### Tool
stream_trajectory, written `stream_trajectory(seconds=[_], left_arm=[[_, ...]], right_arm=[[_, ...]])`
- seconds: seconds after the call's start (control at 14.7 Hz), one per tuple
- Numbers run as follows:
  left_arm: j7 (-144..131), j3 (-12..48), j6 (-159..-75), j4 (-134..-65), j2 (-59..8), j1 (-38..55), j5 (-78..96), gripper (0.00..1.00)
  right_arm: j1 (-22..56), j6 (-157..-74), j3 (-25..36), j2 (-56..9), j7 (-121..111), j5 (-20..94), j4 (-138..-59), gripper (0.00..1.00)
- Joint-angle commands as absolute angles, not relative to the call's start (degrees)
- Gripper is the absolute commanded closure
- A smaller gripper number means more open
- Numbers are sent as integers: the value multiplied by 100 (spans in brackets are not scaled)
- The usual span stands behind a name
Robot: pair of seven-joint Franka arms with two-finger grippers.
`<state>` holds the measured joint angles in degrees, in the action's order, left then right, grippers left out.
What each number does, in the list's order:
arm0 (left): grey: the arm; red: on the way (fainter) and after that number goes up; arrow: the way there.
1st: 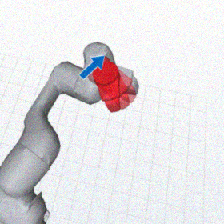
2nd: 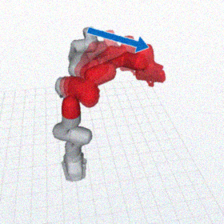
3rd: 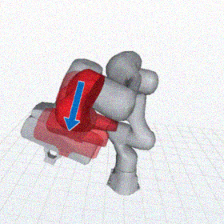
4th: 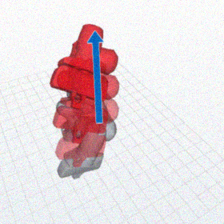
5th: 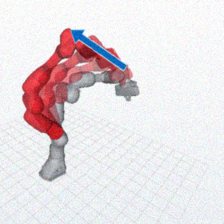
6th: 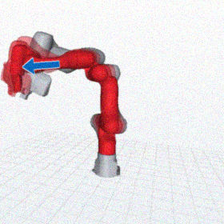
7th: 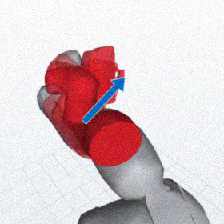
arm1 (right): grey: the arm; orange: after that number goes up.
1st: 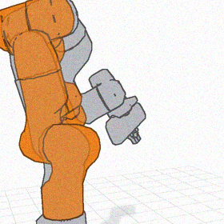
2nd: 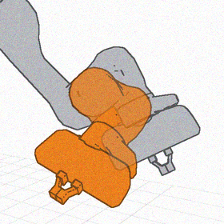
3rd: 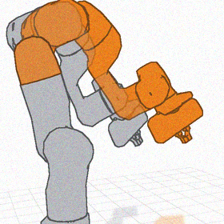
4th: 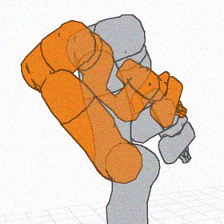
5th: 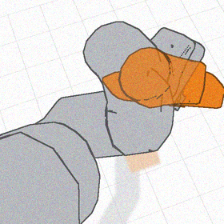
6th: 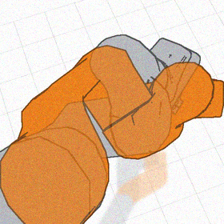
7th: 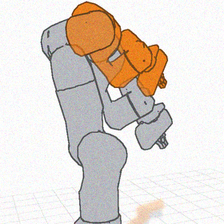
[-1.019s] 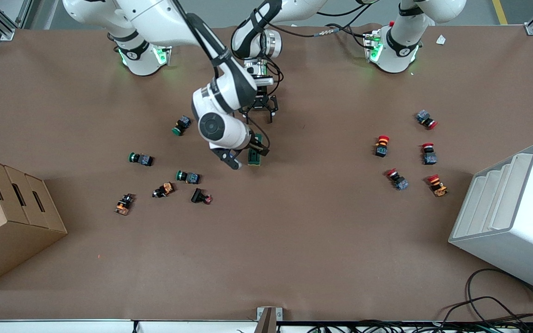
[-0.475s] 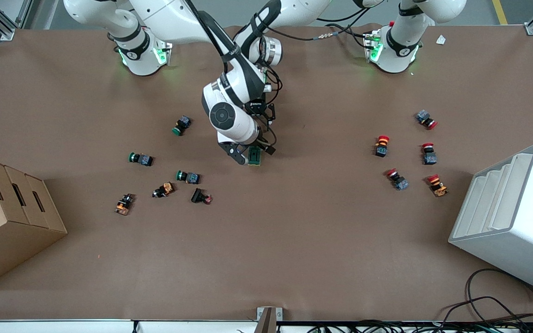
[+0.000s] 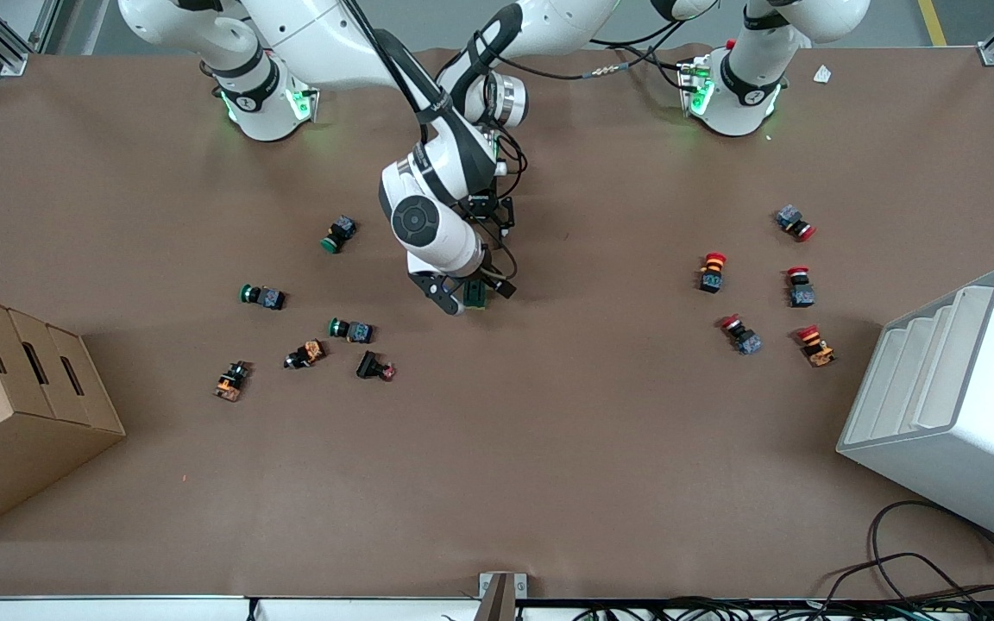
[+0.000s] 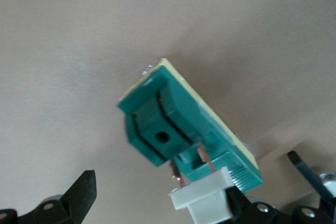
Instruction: Close load switch with both arms
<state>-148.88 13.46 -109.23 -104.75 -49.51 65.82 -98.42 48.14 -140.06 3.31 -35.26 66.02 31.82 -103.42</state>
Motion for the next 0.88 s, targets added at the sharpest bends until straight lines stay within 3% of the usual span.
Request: stream_trajectory(seconds=[0.0,0.41,0.81], left_arm=[[-14950,1318,-10881,-10362,-5045,6601,-9940,0],[-14950,1318,-10881,-10292,-5027,6583,-9932,0],[-14959,1318,-10881,-10345,-5001,6574,-9940,0]], right_arm=[[4641,-14089,316,-3674,6504,3313,-9967,0],[4465,-14010,316,-3806,6513,3322,-9765,0],[4324,-13289,316,-3876,6548,3322,-9369,0]])
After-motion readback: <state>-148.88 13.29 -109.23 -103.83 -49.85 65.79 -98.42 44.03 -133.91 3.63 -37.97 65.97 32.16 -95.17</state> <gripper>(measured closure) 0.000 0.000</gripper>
